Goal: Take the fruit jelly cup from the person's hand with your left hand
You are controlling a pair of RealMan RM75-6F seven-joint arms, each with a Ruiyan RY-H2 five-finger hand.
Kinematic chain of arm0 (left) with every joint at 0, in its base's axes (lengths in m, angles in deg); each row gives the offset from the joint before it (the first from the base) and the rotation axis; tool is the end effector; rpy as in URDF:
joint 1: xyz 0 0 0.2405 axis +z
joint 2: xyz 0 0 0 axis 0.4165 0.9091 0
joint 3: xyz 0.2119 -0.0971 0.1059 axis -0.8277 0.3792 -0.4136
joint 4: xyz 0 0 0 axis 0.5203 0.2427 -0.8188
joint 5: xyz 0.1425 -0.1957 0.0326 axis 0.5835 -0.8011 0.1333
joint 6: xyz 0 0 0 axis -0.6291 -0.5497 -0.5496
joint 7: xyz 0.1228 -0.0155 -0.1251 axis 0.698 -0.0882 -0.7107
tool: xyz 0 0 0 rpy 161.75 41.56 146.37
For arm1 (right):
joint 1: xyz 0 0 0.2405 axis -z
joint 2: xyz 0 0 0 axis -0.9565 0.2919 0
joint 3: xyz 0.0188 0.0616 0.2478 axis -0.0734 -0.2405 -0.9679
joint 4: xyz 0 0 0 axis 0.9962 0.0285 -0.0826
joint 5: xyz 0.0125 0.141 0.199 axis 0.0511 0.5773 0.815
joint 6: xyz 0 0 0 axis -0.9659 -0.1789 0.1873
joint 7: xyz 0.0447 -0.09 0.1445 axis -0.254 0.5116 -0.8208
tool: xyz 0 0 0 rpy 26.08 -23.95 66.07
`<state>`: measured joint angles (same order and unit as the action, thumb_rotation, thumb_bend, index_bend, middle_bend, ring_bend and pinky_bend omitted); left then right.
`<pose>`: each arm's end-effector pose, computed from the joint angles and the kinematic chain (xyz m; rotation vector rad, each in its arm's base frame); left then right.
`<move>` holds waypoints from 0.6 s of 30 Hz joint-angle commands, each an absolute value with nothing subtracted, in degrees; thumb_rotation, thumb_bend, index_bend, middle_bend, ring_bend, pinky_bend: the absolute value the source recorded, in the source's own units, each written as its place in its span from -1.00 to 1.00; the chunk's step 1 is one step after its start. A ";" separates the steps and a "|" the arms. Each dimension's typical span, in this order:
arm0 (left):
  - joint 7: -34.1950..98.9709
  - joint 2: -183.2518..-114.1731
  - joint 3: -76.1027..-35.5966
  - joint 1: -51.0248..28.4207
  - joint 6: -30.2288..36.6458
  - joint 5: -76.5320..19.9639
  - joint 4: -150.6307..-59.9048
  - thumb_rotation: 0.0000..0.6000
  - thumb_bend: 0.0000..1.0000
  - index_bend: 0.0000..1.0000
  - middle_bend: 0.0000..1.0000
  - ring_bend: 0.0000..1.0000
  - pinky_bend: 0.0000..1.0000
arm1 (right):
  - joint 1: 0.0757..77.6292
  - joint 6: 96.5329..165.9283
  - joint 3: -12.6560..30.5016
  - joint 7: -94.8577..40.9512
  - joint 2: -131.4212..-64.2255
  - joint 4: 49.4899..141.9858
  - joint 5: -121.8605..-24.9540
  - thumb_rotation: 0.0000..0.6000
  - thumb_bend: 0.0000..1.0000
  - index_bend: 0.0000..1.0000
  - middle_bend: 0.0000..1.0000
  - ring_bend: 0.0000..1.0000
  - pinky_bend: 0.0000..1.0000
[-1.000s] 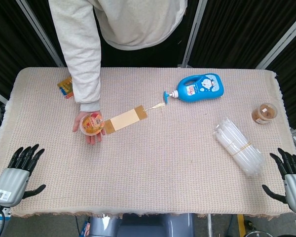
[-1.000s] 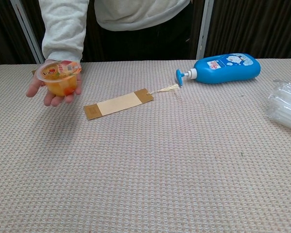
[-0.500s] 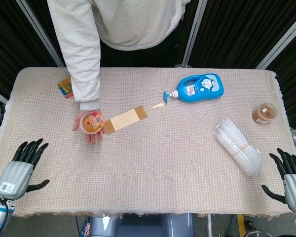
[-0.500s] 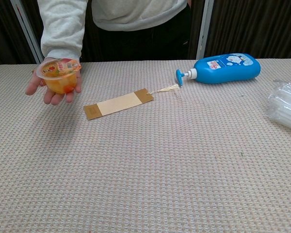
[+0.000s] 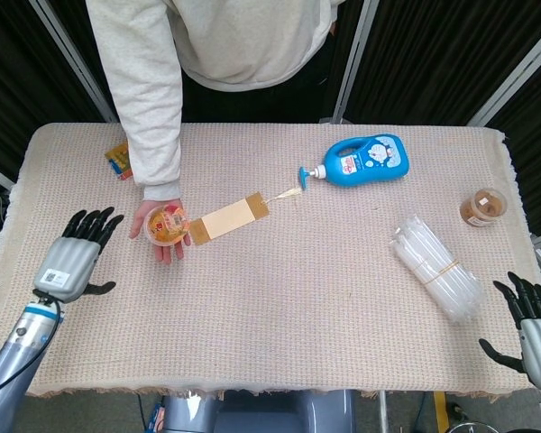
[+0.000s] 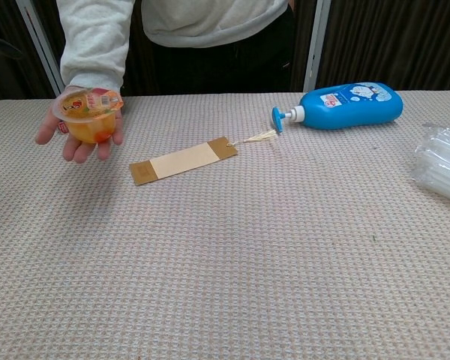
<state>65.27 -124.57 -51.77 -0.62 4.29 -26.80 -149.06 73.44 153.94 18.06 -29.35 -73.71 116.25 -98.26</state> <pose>-0.1826 0.3124 0.0873 -1.6997 -0.8492 -0.7364 -0.3372 -0.1781 0.1494 1.3468 -0.9667 0.8693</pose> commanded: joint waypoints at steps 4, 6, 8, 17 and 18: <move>81.35 -130.33 -46.94 -14.50 7.24 -48.00 -148.45 1.00 -0.92 -0.87 -1.00 -1.00 -0.98 | 73.32 153.59 18.03 -30.06 -73.47 116.13 -98.10 1.00 -0.77 -0.76 -1.00 -1.00 -1.00; 84.65 -131.89 -46.50 -17.41 5.97 -52.85 -147.91 1.00 -0.92 -0.85 -1.00 -1.00 -0.94 | 73.31 153.60 18.06 -30.20 -73.40 116.11 -98.20 1.00 -0.78 -0.76 -1.00 -1.00 -1.00; 87.68 -133.32 -46.22 -20.15 4.62 -57.11 -147.49 1.00 -0.92 -0.83 -1.00 -1.00 -0.92 | 73.31 153.58 18.09 -30.27 -73.38 116.07 -98.24 1.00 -0.78 -0.76 -1.00 -1.00 -1.00; 94.39 -138.26 -44.71 -28.88 -0.17 -70.60 -144.86 1.00 -0.92 -0.78 -1.00 -1.00 -0.89 | 73.35 153.34 18.14 -30.57 -73.18 116.20 -97.99 1.00 -0.77 -0.76 -1.00 -1.00 -1.00; 94.68 -138.71 -44.65 -29.52 -0.61 -71.48 -144.53 1.00 -0.92 -0.78 -1.00 -1.00 -0.89 | 73.35 153.31 18.15 -30.58 -73.16 116.22 -97.96 1.00 -0.77 -0.76 -1.00 -1.00 -1.00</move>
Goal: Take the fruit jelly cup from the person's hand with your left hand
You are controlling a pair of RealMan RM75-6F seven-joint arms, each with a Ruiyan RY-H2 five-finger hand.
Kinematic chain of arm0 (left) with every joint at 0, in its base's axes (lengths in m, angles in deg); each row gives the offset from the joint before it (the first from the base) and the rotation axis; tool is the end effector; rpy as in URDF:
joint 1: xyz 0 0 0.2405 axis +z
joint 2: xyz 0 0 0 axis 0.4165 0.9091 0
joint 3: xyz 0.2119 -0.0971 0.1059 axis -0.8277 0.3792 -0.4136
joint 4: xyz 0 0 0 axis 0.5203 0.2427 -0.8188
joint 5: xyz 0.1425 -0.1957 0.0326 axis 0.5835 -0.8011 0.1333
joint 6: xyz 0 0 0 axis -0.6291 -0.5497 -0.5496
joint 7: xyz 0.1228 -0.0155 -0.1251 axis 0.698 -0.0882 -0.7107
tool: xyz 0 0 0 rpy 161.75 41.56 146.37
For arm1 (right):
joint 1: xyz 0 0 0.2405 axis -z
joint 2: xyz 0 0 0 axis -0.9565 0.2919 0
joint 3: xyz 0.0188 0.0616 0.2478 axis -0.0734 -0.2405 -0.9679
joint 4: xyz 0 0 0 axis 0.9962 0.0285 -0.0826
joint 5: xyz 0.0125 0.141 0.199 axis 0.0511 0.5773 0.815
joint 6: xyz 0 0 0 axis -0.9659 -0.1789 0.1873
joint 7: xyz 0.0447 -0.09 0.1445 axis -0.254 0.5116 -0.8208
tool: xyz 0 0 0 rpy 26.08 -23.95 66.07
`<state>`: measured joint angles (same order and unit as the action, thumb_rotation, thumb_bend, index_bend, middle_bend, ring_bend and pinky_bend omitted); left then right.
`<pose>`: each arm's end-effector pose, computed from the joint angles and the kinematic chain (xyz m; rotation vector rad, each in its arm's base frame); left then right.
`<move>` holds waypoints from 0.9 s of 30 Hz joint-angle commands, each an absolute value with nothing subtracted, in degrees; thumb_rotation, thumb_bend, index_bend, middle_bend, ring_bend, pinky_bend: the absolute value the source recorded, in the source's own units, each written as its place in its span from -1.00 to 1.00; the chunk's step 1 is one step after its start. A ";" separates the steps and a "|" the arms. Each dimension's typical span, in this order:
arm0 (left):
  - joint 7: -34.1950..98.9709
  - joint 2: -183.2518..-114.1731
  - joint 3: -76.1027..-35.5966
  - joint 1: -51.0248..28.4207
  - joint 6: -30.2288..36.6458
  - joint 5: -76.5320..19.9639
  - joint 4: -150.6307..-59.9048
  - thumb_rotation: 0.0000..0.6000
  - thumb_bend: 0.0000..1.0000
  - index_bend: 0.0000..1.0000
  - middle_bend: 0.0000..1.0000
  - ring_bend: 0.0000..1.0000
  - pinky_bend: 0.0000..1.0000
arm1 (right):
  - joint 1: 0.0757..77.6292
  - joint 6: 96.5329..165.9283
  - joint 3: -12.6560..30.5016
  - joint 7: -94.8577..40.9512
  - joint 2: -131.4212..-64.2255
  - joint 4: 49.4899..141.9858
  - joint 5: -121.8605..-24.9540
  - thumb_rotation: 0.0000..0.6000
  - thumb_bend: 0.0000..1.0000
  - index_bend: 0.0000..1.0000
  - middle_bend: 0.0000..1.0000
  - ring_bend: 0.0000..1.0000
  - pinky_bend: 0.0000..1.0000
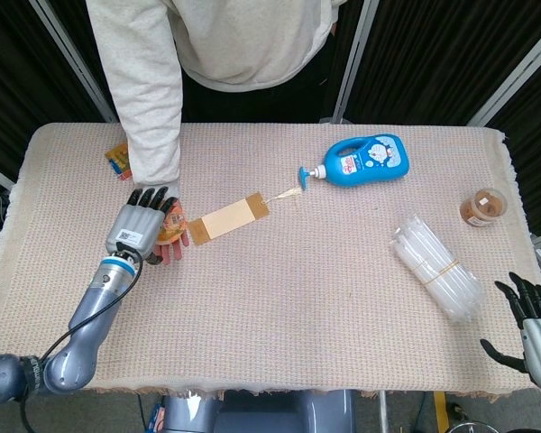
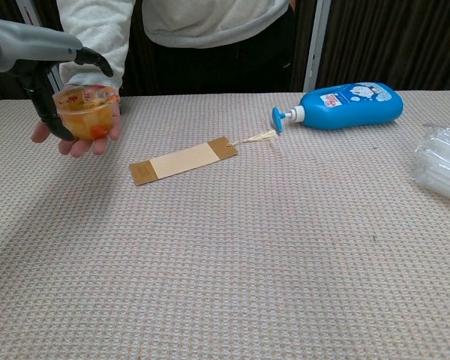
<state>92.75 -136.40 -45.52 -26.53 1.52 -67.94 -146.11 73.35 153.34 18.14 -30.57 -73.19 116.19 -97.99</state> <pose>-0.0931 0.3813 0.0331 -1.7539 -0.8438 -0.5154 -0.3397 -0.1782 0.1511 1.3441 -0.9847 0.8689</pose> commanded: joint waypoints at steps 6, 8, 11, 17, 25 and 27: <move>95.94 -140.81 -44.46 -32.47 -2.57 -76.38 -142.95 1.00 -0.83 -0.67 -0.95 -0.91 -0.76 | 73.38 153.28 18.13 -30.59 -73.09 116.33 -97.82 1.00 -0.78 -0.76 -1.00 -1.00 -1.00; 96.10 -141.19 -44.55 -32.87 -2.92 -77.04 -142.76 1.00 -0.74 -0.54 -0.82 -0.80 -0.65 | 73.39 153.25 18.15 -30.59 -73.08 116.34 -97.79 1.00 -0.78 -0.76 -1.00 -1.00 -1.00; 96.07 -142.32 -44.98 -33.68 -4.16 -77.68 -142.14 1.00 -0.44 -0.13 -0.46 -0.45 -0.34 | 73.41 153.21 18.16 -30.56 -73.04 116.44 -97.73 1.00 -0.78 -0.76 -1.00 -1.00 -1.00; 91.66 -144.48 -45.87 -33.02 -7.38 -71.28 -141.54 1.00 -0.02 0.49 0.07 0.01 0.02 | 73.47 153.23 18.15 -30.38 -73.01 116.57 -97.61 1.00 -0.77 -0.76 -1.00 -1.00 -1.00; 86.23 -143.63 -46.96 -30.77 -8.78 -64.32 -143.12 1.00 0.07 0.58 0.14 0.06 0.07 | 73.51 153.30 18.14 -30.12 -73.04 116.58 -97.62 1.00 -0.78 -0.76 -1.00 -1.00 -1.00; 85.00 -142.81 -47.15 -30.07 -8.93 -62.92 -144.33 1.00 0.07 0.58 0.14 0.06 0.07 | 73.50 153.26 18.13 -30.12 -73.04 116.57 -97.58 1.00 -0.78 -0.76 -1.00 -1.00 -1.00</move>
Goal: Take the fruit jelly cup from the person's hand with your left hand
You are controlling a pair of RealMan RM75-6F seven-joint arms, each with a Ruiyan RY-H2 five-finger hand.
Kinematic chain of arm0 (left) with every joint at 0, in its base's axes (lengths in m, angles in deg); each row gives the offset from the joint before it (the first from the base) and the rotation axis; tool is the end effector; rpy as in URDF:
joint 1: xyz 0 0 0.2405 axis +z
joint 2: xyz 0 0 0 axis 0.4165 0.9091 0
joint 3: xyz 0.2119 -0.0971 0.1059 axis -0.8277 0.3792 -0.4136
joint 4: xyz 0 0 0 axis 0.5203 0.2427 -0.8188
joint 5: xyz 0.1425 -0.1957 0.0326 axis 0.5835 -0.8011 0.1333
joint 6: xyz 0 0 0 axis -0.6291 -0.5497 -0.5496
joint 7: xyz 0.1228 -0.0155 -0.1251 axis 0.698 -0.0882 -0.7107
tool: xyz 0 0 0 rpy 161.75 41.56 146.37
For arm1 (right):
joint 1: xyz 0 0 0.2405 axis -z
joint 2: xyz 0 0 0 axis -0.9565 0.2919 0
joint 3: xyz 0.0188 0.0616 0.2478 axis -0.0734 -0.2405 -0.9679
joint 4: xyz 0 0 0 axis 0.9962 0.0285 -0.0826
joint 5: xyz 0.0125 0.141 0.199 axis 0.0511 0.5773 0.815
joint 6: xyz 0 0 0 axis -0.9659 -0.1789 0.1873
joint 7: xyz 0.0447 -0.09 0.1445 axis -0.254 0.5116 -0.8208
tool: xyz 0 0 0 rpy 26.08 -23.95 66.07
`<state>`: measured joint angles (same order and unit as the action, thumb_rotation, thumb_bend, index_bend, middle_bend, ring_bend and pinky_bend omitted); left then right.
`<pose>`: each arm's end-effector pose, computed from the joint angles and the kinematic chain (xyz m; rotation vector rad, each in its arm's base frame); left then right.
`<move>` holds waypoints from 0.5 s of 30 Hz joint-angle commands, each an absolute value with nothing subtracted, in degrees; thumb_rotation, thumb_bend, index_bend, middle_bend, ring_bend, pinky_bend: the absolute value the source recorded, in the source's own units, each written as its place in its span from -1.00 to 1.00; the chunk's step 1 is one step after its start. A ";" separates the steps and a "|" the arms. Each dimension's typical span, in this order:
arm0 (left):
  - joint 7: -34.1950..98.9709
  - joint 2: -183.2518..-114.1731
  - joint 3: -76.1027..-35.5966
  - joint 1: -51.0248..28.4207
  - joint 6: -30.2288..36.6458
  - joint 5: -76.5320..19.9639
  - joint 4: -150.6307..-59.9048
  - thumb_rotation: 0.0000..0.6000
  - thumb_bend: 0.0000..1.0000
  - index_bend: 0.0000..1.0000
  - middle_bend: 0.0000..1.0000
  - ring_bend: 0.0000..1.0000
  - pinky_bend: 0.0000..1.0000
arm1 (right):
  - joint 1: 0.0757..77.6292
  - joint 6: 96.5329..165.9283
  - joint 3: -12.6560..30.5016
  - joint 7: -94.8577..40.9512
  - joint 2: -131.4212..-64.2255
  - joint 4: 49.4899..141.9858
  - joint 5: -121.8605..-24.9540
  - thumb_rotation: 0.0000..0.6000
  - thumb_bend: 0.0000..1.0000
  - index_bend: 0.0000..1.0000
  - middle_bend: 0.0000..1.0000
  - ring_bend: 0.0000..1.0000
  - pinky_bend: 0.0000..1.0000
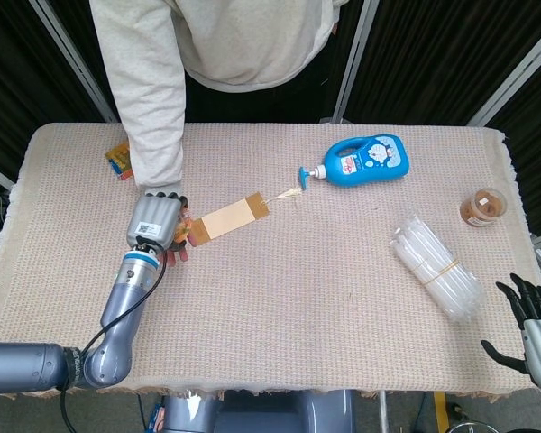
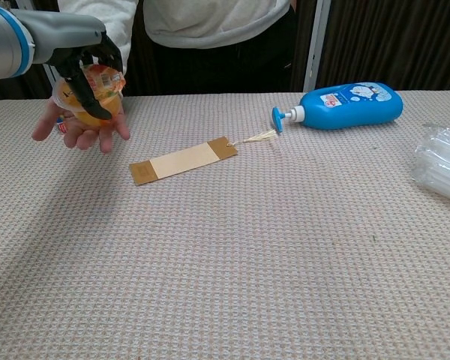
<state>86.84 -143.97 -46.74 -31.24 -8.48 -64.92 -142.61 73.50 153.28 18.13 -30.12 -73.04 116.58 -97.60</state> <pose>-0.0643 0.3862 0.0204 -1.6452 -0.8493 -0.6650 -0.3400 -0.1773 0.1515 1.3386 -0.9864 0.8603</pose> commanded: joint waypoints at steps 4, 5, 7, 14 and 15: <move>81.15 -139.21 -48.88 -26.95 -9.74 -56.93 -149.95 1.00 0.08 0.58 0.15 0.06 0.07 | 73.51 153.26 18.13 -30.02 -73.04 116.51 -97.58 1.00 -0.78 -0.76 -1.00 -1.00 -1.00; 80.25 -138.08 -49.83 -25.89 -10.02 -54.90 -151.61 1.00 0.08 0.58 0.15 0.06 0.07 | 73.52 153.29 18.14 -29.99 -73.04 116.52 -97.60 1.00 -0.78 -0.76 -1.00 -1.00 -1.00; 79.03 -135.69 -52.60 -23.64 -10.43 -50.18 -154.63 1.00 0.08 0.59 0.15 0.06 0.07 | 73.55 153.36 18.13 -29.91 -73.05 116.56 -97.59 1.00 -0.78 -0.76 -1.00 -1.00 -1.00; 72.82 -129.45 -64.02 -15.01 -11.13 -32.06 -159.23 1.00 0.07 0.59 0.15 0.06 0.07 | 73.57 153.34 18.07 -29.34 -73.16 116.81 -97.41 1.00 -0.77 -0.76 -1.00 -1.00 -1.00; 72.05 -129.19 -64.85 -14.31 -11.12 -30.89 -159.17 1.00 0.07 0.59 0.15 0.06 0.07 | 73.58 153.36 18.06 -29.29 -73.16 116.82 -97.41 1.00 -0.77 -0.76 -1.00 -1.00 -1.00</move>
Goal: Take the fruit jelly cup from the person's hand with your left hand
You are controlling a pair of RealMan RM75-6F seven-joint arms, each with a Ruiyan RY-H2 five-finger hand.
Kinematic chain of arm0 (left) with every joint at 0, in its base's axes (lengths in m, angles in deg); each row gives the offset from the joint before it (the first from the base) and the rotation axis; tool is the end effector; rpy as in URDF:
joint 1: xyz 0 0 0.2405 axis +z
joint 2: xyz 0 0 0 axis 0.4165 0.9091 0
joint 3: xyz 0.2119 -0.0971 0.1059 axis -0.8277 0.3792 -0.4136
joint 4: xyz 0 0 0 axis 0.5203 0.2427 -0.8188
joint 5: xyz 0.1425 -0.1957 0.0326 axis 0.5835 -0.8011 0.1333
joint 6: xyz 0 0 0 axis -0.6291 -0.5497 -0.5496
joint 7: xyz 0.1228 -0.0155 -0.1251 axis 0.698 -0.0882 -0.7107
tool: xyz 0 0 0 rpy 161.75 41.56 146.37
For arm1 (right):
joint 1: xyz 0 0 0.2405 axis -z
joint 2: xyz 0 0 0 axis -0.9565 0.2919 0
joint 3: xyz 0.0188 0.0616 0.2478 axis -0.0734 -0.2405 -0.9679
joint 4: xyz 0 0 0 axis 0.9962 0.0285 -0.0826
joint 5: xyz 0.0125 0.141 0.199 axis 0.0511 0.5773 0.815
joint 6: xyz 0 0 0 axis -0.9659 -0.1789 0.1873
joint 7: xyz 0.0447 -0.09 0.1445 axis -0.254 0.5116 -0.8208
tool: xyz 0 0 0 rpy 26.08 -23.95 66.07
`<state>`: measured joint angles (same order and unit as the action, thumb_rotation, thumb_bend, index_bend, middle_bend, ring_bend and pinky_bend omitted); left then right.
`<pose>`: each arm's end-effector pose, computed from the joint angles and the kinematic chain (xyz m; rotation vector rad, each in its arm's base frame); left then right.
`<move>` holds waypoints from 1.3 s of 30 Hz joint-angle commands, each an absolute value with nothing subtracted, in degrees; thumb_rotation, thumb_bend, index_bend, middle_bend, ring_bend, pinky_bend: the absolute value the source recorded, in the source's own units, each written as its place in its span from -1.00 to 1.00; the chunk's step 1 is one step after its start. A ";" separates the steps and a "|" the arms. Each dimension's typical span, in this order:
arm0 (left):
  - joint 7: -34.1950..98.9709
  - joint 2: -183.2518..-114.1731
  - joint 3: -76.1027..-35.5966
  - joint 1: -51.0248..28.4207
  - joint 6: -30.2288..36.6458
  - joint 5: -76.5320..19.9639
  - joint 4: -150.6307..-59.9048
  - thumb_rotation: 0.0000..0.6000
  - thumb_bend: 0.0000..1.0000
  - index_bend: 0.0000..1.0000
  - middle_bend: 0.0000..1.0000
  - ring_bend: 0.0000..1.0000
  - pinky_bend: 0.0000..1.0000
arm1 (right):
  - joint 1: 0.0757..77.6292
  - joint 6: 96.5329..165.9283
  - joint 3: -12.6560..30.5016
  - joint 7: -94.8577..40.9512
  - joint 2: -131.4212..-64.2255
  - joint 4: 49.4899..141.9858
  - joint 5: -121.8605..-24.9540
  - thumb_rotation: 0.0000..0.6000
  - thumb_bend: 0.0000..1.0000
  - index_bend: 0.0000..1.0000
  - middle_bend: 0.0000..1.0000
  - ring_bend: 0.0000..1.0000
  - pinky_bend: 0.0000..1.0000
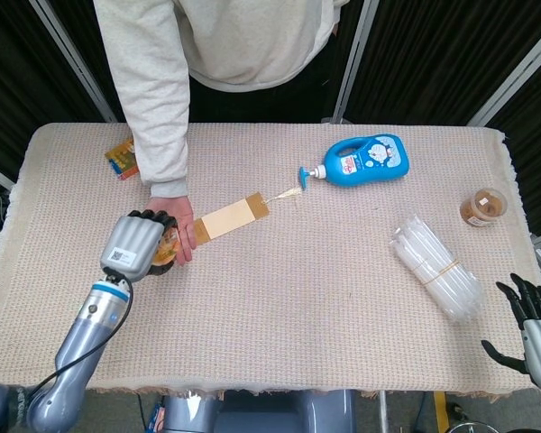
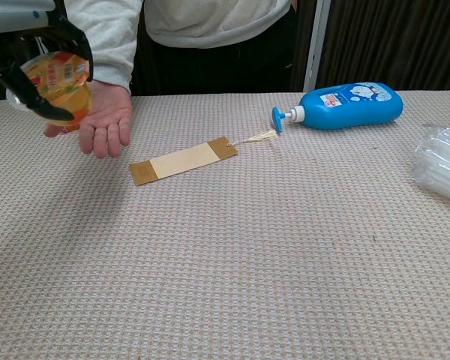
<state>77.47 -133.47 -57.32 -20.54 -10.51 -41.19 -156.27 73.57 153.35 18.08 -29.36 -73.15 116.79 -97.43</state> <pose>-0.0874 0.3180 0.0545 -1.7403 -0.7743 -0.8136 -0.3395 -0.1771 0.1510 1.3377 -0.9808 0.8535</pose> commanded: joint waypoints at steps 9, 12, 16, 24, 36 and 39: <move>63.45 -130.90 -73.12 -7.61 -8.41 -19.94 -150.14 1.00 0.08 0.53 0.07 0.02 0.02 | 73.62 153.43 17.99 -28.77 -73.26 117.02 -97.27 1.00 -0.77 -0.76 -1.00 -1.00 -1.00; 63.58 -132.97 -73.32 -7.21 -7.26 -19.74 -147.20 1.00 0.07 0.46 -0.03 -0.07 -0.02 | 73.64 153.45 17.97 -28.70 -73.28 117.05 -97.22 1.00 -0.77 -0.76 -1.00 -1.00 -1.00; 64.66 -137.31 -72.47 -6.84 -6.12 -20.21 -142.25 1.00 0.01 0.25 -0.28 -0.21 -0.14 | 73.64 153.42 17.94 -28.73 -73.28 117.02 -97.14 1.00 -0.77 -0.76 -1.00 -1.00 -1.00; 65.55 -142.95 -70.38 -6.71 -3.48 -23.66 -136.38 1.00 -0.33 -0.21 -0.82 -0.76 -0.59 | 73.63 153.35 17.94 -28.95 -73.25 116.92 -97.15 1.00 -0.78 -0.76 -1.00 -1.00 -1.00; 67.11 -141.69 -69.13 -6.51 -1.25 -28.16 -138.12 1.00 -0.62 -1.00 -1.00 -1.00 -1.00 | 73.65 153.41 17.92 -28.89 -73.23 116.87 -97.22 1.00 -0.77 -0.76 -1.00 -1.00 -1.00; 64.80 -139.60 -68.99 -5.18 -3.40 -25.95 -140.61 1.00 -0.63 -1.00 -1.00 -1.00 -1.00 | 73.66 153.41 17.91 -28.95 -73.22 116.87 -97.19 1.00 -0.77 -0.76 -1.00 -1.00 -1.00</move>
